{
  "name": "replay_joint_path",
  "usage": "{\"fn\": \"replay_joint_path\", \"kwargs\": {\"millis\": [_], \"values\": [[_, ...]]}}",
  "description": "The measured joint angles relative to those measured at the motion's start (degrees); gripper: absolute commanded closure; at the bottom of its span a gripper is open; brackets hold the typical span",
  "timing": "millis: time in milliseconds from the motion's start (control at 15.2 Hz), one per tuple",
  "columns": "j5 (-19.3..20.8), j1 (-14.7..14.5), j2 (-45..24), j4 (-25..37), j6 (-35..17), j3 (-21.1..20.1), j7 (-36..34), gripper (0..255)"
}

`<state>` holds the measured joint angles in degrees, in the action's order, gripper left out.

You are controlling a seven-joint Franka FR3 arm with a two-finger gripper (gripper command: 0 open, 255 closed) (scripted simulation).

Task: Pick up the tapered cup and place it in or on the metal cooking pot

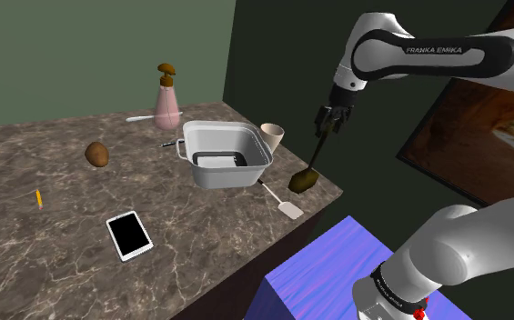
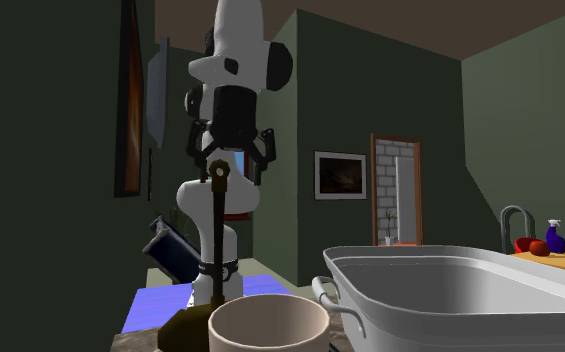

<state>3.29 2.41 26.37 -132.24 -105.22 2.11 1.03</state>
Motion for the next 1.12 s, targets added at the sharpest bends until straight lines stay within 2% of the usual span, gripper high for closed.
{"fn": "replay_joint_path", "kwargs": {"millis": [264,528,792,1122], "values": [[-1.7,0.2,-7.3,2.6,-5.7,1.7,1.5,0],[-4.2,0.4,-15.8,7.7,-10.0,3.4,3.6,0],[-7.4,0.8,-24.2,13.5,-13.2,4.6,5.9,0],[-12.1,1.9,-35.5,23.6,-15.0,5.2,8.8,0]]}}
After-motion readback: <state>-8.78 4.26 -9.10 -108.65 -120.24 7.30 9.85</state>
